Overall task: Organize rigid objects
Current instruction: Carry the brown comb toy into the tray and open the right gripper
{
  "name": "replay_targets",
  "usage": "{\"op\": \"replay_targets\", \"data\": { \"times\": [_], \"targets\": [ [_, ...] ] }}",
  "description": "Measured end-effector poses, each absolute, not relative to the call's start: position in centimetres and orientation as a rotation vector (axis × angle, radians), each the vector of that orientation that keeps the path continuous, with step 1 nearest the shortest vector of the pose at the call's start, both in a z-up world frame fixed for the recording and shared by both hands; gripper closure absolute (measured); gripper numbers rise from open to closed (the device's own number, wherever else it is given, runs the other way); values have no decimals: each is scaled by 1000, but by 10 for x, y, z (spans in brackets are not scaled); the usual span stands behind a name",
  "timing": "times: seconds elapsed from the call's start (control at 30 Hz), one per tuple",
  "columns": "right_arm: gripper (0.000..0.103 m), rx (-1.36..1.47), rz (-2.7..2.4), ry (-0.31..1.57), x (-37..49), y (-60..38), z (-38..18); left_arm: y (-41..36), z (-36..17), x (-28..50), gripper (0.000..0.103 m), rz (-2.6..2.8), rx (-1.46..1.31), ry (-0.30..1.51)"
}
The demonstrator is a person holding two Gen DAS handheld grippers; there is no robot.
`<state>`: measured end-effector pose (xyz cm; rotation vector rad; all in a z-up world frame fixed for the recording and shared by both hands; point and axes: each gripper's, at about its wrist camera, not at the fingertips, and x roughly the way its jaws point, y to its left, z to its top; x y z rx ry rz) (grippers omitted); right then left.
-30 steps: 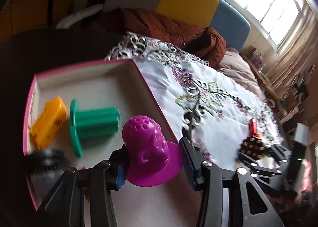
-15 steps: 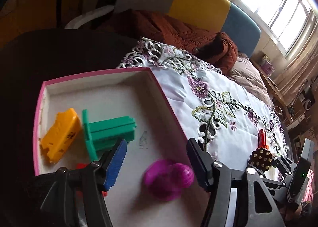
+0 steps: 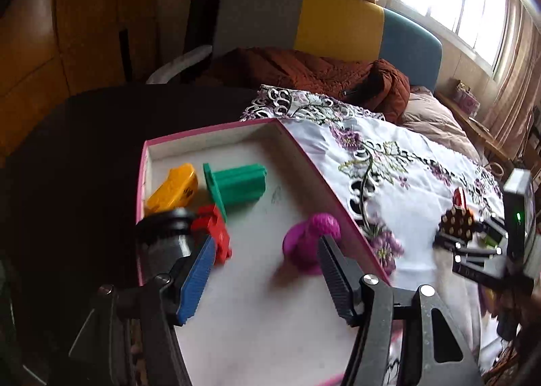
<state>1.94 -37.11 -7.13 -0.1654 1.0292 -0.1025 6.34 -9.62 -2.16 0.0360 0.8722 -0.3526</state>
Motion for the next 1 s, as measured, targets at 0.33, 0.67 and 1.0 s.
{"op": "replay_targets", "data": {
  "times": [0.33,0.67,1.0],
  "targets": [
    [47,-169,-104,1029,19,-371,-72,-87,-20,36,40,-332,34,874],
    [47,-178,-108,1023,18,-370,-73,-77,-20,29,40,-329,18,879],
    [47,-171,-112,1024,18,-371,-74,-64,-18,26,40,-316,-10,873]
  ]
}}
